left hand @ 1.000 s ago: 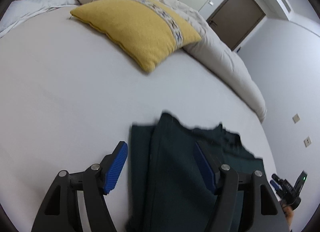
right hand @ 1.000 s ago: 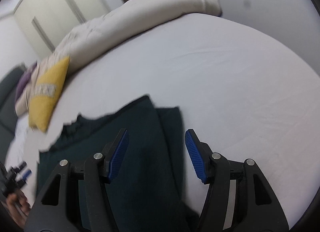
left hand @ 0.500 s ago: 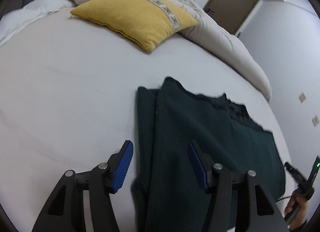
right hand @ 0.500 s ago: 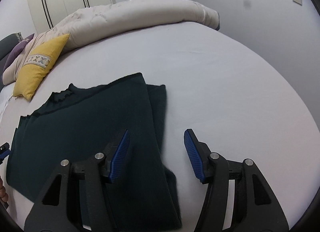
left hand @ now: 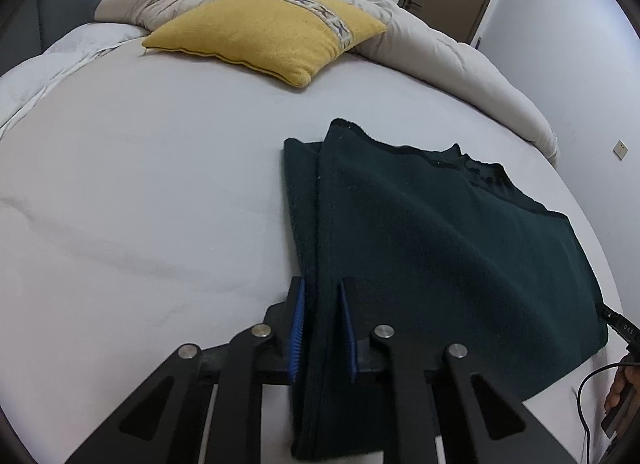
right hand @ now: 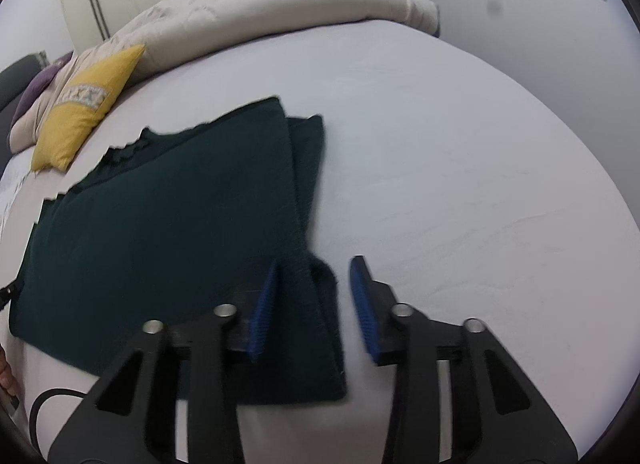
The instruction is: Fold small clothes
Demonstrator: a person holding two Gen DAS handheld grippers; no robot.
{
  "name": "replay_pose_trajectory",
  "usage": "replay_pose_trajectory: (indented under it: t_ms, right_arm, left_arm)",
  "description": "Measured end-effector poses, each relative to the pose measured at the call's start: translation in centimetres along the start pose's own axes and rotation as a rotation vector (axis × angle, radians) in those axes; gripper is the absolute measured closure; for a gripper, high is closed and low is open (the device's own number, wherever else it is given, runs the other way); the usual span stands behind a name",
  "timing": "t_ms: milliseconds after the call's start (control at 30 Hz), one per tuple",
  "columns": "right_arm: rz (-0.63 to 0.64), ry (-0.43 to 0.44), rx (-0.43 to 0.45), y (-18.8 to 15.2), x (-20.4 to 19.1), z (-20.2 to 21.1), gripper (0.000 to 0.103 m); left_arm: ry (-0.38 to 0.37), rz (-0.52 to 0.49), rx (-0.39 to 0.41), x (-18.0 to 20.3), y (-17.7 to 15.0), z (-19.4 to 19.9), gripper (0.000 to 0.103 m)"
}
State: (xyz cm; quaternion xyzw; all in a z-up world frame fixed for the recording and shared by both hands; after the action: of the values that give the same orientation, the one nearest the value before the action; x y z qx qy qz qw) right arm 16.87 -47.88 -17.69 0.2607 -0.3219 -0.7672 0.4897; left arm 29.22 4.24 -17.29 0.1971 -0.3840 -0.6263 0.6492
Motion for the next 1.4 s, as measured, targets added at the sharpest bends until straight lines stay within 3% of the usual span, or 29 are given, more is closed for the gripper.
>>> replay_pose_trajectory:
  t_ms: [267, 433, 500, 533, 1400]
  right_arm:
    - [-0.027, 0.000, -0.014, -0.6, 0.2, 0.9, 0.073]
    - [-0.040, 0.013, -0.010, -0.7, 0.3, 1.6, 0.075]
    - [-0.031, 0.016, -0.022, -0.9, 0.3, 1.5, 0.092]
    - [-0.028, 0.017, -0.026, -1.0, 0.2, 1.4, 0.096]
    - [-0.199, 0.066, -0.057, -3.3, 1.8, 1.7, 0.099]
  left_arm:
    - [0.003, 0.007, -0.003, -0.5, -1.6, 1.0, 0.078]
    - [-0.007, -0.012, 0.003, -0.3, -1.6, 1.4, 0.094]
    - [-0.003, -0.021, 0.008, -0.2, -1.7, 1.6, 0.096]
    - [-0.004, -0.019, 0.011, -0.2, -1.8, 1.7, 0.096]
    - [-0.003, -0.004, -0.010, -1.2, -3.1, 1.4, 0.096]
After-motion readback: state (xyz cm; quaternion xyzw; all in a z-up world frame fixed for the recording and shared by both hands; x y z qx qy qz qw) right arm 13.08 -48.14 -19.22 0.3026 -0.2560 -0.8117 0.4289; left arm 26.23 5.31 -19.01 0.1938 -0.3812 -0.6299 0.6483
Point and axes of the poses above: each gripper's, at about its wrist camera, not at the fingertips, and z roughly against the way its jaws point, x to its right, y to its top, the point moved 10 cm from there along -z, roughly the way its jaws point, and after that the axes turned 11 degrees about x, right-handed, at the moved point
